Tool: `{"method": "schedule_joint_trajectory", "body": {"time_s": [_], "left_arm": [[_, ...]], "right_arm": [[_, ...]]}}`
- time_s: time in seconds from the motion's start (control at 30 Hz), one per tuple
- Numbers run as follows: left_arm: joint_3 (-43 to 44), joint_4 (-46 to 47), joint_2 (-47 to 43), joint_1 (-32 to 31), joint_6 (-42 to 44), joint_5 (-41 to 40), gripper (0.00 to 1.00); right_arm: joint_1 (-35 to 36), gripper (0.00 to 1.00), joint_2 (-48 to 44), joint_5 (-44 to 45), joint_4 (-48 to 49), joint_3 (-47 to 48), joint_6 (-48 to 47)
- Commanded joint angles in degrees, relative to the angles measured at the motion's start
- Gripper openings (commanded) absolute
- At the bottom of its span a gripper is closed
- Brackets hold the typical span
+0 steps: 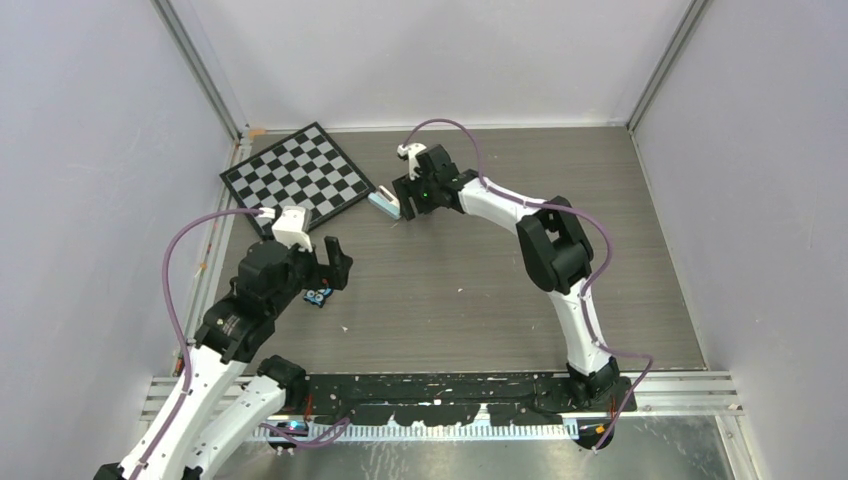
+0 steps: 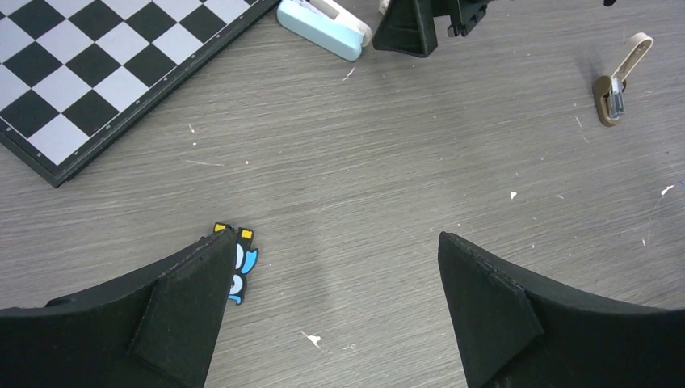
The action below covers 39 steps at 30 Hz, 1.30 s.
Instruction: Load the staples into the stapler
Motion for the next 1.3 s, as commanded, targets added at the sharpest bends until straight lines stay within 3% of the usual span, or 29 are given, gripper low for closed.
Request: {"method": "schedule_joint_trajectory", "body": {"time_s": [0.0,0.2,0.5,0.67,0.83,1.07,1.27], "left_arm": [[1.68,0.93,-0.74,-0.06,0.53,-1.47,0.96],[-0.06,3.55,-4.37,-0.06,0.62,-1.4,0.96],[-0.51,4.03,-5.34,-0.06,0.62,-2.26,0.96],[-0.59,4.31,-4.98,-0.06,0.71,-1.61,0.96],[-0.51,4.39,-4.06,-0.06,1.16,-0.66,0.96],[-0.64,5.45,-2.27,-0.06,1.68,0.82,0.96],[3.35,3.3,5.4,0.02,-4.73,4.81,0.98]], "right_arm": [[2.2,0.75,1.96,-0.99,3.05,6.06,-3.77],[3.37,0.71,7.38,-0.86,0.78,12.59,-6.73],[4.56,0.65,10.78,2.74,1.16,14.89,-7.57],[4.76,0.48,9.75,4.24,2.95,13.07,-7.92],[4.72,0.37,3.39,1.6,6.48,5.76,-4.44],[4.77,0.33,-11.1,-2.4,9.13,-8.27,3.73],[3.73,0.31,-24.99,-8.05,13.76,-21.3,11.79]]}}
